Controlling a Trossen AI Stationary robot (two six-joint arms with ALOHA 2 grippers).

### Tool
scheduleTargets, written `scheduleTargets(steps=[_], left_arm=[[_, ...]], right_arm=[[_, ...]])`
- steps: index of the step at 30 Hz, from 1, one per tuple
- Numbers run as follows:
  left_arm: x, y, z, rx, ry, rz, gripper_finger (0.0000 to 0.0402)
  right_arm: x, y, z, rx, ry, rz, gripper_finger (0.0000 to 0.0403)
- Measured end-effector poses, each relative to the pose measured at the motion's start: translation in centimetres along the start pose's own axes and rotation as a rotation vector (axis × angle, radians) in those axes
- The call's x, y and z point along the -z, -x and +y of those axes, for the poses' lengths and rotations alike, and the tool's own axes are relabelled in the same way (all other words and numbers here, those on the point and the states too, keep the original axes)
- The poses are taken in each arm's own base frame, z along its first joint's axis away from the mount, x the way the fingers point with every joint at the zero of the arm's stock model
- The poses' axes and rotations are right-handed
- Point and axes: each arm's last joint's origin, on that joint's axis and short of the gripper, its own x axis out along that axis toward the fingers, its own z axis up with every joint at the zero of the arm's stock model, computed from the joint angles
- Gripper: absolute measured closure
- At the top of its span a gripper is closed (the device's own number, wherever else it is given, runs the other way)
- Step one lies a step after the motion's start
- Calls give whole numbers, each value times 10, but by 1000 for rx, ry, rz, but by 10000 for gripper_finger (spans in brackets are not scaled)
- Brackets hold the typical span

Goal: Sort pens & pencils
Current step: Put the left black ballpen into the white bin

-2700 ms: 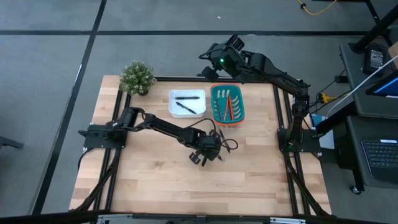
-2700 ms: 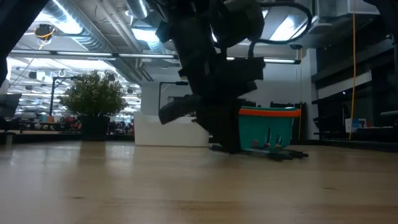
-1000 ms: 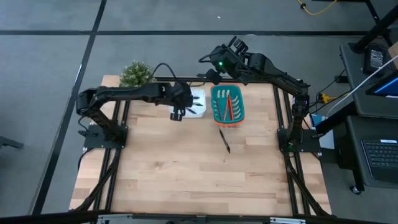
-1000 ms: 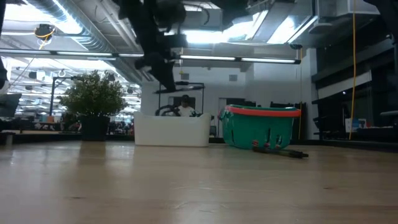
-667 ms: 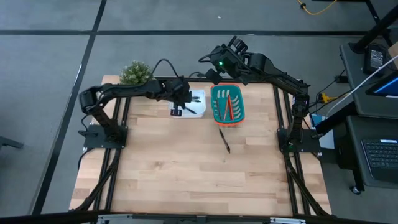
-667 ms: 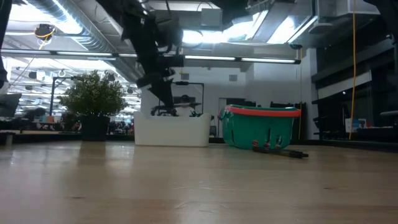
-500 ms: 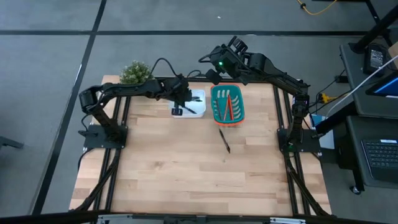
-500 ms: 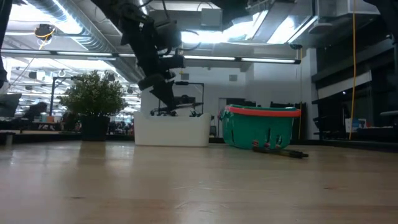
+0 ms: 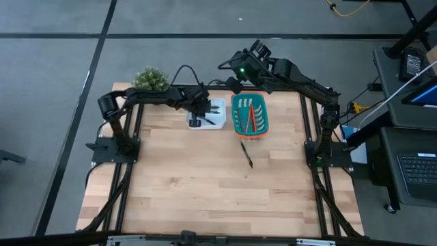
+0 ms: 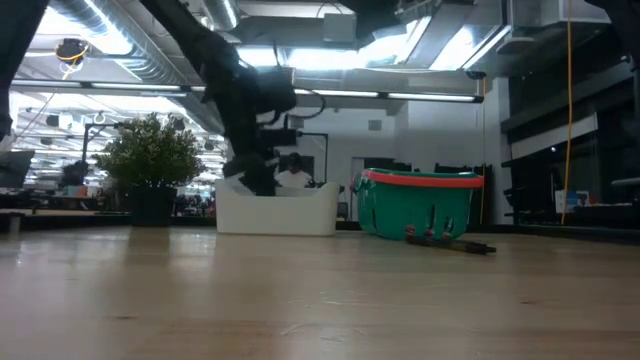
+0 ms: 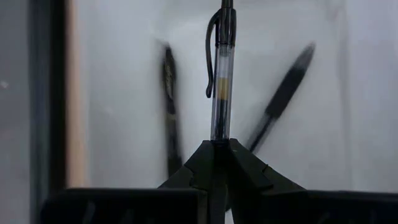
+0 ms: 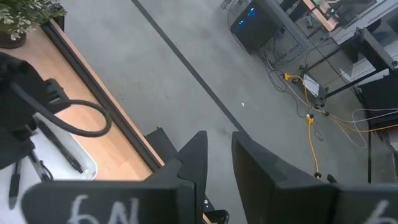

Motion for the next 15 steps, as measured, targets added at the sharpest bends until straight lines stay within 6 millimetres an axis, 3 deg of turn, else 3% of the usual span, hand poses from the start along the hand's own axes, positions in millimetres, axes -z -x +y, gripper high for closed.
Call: scheduleTargets(steps=[3,8,15], left_arm=[[2,-11,2,-6,5,10,381],[0,-12,4,-20,8,-9,378],[0,-11,3,-11,38,-11,333]], right_arm=[[0,0,0,0,1,0,327],[0,0,0,1,3,0,327],[0,0,0,1,5,0,326]])
